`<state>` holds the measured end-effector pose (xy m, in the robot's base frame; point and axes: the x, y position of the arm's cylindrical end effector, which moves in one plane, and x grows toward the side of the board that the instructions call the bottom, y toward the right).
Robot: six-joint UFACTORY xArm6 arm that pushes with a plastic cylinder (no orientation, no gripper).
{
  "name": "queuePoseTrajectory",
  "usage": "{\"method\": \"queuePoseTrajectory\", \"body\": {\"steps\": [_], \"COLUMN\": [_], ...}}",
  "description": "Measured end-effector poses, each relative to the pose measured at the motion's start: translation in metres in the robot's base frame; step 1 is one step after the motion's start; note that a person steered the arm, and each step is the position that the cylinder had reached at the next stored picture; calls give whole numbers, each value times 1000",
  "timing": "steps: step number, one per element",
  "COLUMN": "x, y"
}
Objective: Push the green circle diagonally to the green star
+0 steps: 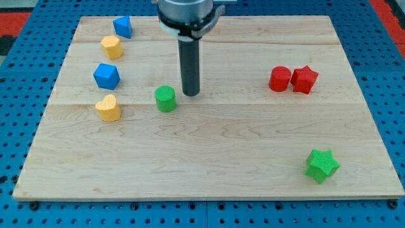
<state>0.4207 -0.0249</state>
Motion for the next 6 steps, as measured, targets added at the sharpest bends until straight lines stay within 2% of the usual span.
{"method": "queuePoseTrajectory", "body": {"steps": [1, 2, 3, 4, 5, 6], "x": [-39, -6, 7, 43, 45, 78], "y": [-4, -52, -78, -82, -100, -91]}}
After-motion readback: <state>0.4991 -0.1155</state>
